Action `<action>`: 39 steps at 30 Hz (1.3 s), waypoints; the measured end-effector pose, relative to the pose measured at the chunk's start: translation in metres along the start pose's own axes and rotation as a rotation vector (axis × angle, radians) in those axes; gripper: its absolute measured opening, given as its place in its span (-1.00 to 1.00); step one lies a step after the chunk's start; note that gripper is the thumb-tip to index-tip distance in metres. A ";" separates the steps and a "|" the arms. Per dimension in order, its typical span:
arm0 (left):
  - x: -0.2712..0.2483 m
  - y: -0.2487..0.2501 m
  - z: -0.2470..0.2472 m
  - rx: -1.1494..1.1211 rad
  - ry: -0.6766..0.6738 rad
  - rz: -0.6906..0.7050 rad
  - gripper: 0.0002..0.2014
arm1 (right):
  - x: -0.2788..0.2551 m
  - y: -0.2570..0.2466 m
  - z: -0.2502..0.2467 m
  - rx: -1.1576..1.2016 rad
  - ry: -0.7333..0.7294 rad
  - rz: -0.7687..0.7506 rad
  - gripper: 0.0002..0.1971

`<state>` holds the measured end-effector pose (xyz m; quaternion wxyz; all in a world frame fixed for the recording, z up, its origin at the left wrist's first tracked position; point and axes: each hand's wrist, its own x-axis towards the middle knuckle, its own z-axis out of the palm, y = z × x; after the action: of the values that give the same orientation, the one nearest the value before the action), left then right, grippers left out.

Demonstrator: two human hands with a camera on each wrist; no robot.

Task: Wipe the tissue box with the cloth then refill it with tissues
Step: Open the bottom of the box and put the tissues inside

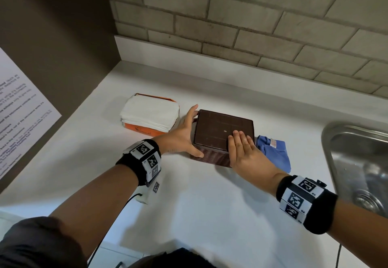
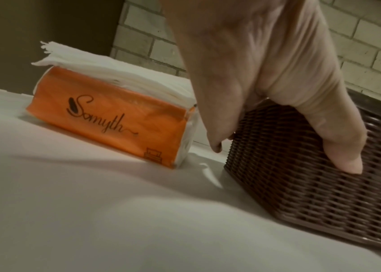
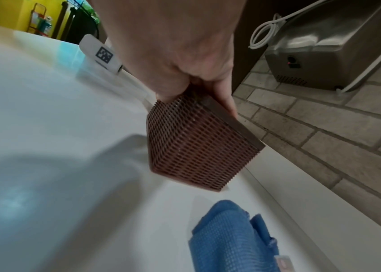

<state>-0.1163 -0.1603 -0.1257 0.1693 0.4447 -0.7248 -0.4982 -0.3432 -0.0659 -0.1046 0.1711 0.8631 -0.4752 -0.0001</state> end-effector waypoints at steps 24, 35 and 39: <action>-0.005 0.007 -0.008 -0.047 -0.064 0.013 0.34 | -0.022 0.048 -0.051 -0.013 -0.047 0.031 -0.58; -0.032 0.036 -0.019 -0.079 0.059 0.029 0.35 | -0.008 0.063 -0.092 0.579 0.224 0.462 -0.66; -0.061 0.075 -0.026 -0.254 0.260 0.161 -0.13 | -0.019 0.063 -0.131 0.771 0.167 0.455 -0.69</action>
<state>-0.1004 -0.1176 -0.0366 0.3555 0.4207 -0.6614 -0.5091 -0.3838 -0.0426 0.0341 -0.1296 0.7346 -0.6025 0.2840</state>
